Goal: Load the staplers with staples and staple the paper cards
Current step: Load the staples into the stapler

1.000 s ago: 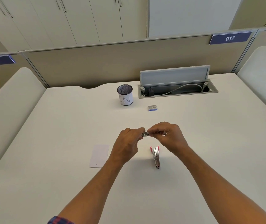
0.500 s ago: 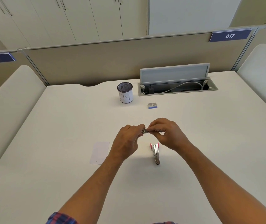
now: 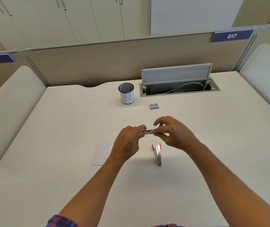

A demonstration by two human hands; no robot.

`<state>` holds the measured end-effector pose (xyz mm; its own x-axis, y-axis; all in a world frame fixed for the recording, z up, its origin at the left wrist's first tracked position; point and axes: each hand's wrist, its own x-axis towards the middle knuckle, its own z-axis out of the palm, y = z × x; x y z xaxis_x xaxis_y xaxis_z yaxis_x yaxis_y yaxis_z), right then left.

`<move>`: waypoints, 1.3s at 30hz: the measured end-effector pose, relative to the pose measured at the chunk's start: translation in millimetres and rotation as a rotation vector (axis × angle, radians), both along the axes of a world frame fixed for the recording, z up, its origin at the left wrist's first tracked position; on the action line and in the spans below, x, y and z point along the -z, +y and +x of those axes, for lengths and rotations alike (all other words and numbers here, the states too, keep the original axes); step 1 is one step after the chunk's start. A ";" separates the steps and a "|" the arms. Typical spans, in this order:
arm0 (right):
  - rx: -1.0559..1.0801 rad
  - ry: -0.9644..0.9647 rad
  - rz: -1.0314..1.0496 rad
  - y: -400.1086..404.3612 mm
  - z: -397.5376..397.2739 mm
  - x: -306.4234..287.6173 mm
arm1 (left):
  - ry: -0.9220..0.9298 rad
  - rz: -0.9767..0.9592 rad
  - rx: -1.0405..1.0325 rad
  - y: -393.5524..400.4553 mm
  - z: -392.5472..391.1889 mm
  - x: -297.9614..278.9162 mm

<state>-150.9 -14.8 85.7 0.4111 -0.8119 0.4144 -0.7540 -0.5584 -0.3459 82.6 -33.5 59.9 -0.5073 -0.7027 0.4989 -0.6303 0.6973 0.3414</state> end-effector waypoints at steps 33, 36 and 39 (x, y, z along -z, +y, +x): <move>0.305 -0.472 0.398 -4.6 -22.9 9.2 | -0.157 0.177 -0.004 -12.4 4.9 -4.3; 0.377 -0.571 0.494 -6.3 -26.8 8.7 | 0.137 0.421 -0.139 -16.7 9.7 -11.3; 0.369 -0.625 0.558 -5.2 -19.1 6.1 | 0.509 0.736 -0.235 -15.2 4.1 -20.6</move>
